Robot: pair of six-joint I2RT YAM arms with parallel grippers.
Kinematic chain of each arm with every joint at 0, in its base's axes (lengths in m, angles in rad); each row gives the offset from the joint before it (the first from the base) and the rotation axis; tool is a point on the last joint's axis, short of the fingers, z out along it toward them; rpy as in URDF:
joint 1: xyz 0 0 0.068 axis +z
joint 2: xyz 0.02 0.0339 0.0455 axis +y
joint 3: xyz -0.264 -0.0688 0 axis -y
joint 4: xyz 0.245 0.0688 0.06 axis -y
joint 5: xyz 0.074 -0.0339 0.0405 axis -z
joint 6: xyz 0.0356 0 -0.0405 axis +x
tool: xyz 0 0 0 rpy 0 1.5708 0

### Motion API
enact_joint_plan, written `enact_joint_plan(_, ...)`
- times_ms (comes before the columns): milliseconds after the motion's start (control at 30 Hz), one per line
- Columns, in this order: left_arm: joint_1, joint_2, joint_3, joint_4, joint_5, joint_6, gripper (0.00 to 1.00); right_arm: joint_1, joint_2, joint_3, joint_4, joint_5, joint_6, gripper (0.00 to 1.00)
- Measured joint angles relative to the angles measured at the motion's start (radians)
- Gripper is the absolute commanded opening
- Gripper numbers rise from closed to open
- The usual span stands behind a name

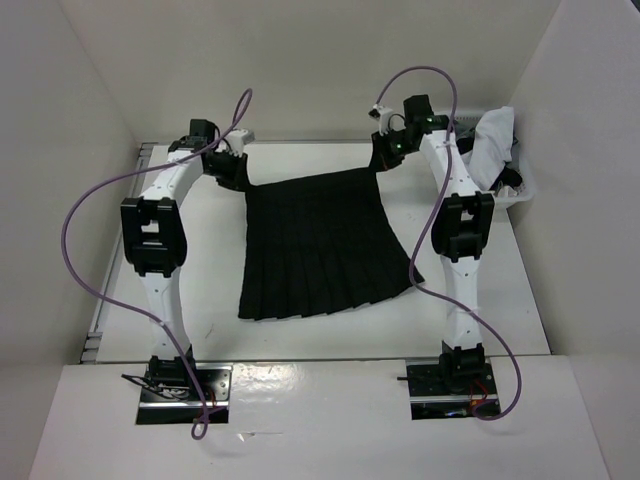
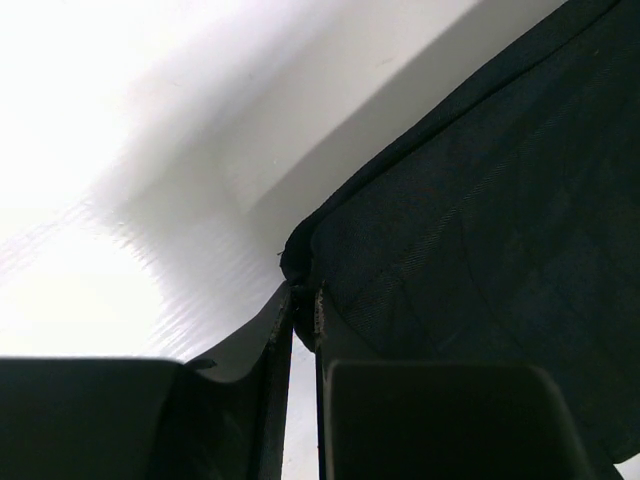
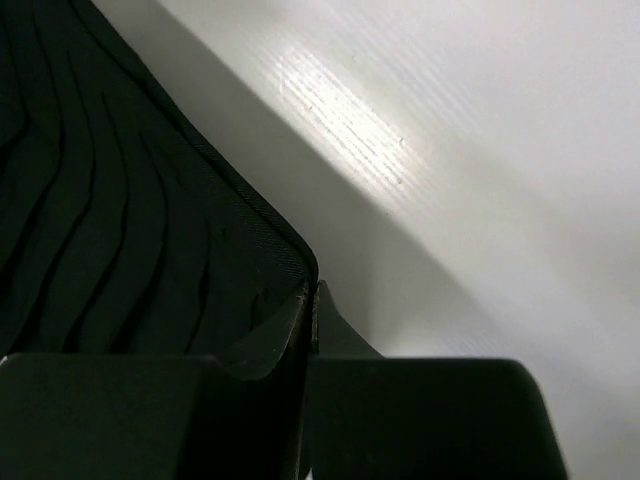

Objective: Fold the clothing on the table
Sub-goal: Fold the skirt

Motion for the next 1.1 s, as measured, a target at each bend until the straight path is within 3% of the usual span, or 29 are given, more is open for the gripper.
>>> enact_joint_plan(467,0.008,-0.203,-0.008,0.045,-0.017,-0.035,0.00,0.023,-0.014,0.025,0.035,0.116,0.103,0.00)
enact_joint_plan(767,0.008,-0.374,-0.169,0.088,-0.019,-0.054,0.00,0.061,-0.379,-0.434,0.252,0.251,0.180,0.00)
enact_joint_plan(1100,0.009,-0.475,-0.333,0.098,0.003,-0.053,0.00,0.077,-0.601,-0.671,0.335,0.292,0.171,0.00)
